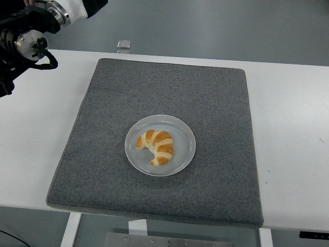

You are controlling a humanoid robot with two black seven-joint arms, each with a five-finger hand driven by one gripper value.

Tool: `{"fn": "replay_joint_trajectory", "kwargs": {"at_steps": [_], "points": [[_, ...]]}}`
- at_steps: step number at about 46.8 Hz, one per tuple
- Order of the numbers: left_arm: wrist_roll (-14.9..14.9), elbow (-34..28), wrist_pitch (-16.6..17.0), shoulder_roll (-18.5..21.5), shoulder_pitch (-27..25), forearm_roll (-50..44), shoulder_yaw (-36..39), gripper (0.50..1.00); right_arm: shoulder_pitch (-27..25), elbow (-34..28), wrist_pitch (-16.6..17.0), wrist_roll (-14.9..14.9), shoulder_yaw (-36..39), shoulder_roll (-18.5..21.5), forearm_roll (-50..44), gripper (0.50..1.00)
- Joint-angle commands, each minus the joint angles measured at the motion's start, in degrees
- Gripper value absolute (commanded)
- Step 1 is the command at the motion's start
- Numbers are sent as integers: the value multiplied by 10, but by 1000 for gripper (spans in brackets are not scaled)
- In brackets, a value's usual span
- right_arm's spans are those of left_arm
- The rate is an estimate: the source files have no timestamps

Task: Place the bread on the plate

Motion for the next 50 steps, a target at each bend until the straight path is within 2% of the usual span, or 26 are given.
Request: {"fn": "replay_joint_trajectory", "kwargs": {"at_steps": [1, 9, 20, 31, 50], "points": [[1, -1, 22, 0, 23, -25, -25, 1000, 0, 0, 0, 0, 0, 0, 0, 954], [17, -5, 74, -4, 76, -71, -104, 1000, 0, 0, 0, 0, 0, 0, 0, 952], [20, -7, 93, -20, 141, -86, -157, 1000, 0, 0, 1, 0, -2, 0, -2, 952], [20, -6, 90, -30, 182, -97, -177, 1000, -1, 0, 0, 0, -2, 0, -3, 952], [18, -11, 88, -46, 198, -97, -181, 1000, -2, -1, 0, 1, 3, 0, 6, 952]]}}
